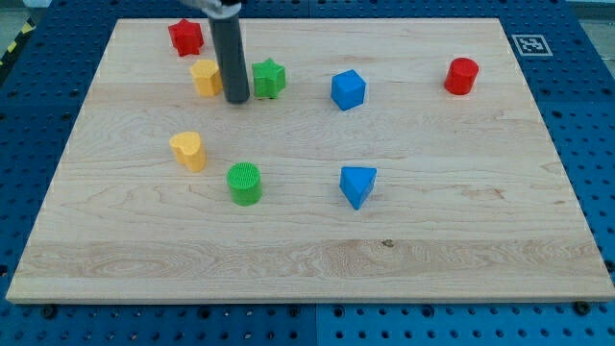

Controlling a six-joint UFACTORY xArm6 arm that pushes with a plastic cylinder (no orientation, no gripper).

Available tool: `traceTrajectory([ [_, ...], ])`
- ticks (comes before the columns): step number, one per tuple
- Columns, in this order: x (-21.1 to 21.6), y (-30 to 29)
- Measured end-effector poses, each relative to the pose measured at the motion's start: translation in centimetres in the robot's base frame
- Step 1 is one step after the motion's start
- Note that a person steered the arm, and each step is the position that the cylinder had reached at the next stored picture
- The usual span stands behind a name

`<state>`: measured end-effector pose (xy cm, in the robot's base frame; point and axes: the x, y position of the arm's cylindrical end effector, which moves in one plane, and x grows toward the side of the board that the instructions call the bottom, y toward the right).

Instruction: Move the hexagon into the top side of the green star

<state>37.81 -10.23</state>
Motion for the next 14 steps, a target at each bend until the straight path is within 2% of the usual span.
traceTrajectory([
  [1,3.2,-3.9],
  [2,2.0,-7.8],
  [3,-3.3,-4.4],
  [4,-6.6,1.8],
  [5,-7.6,3.3],
  [7,-0.2,-4.3],
  [8,-1.5,-8.1],
  [9,-6.7,-6.9],
  [11,-12.3,2.9],
  [12,-11.3,3.3],
  [13,-7.4,1.2],
  [14,-6.1,2.6],
])
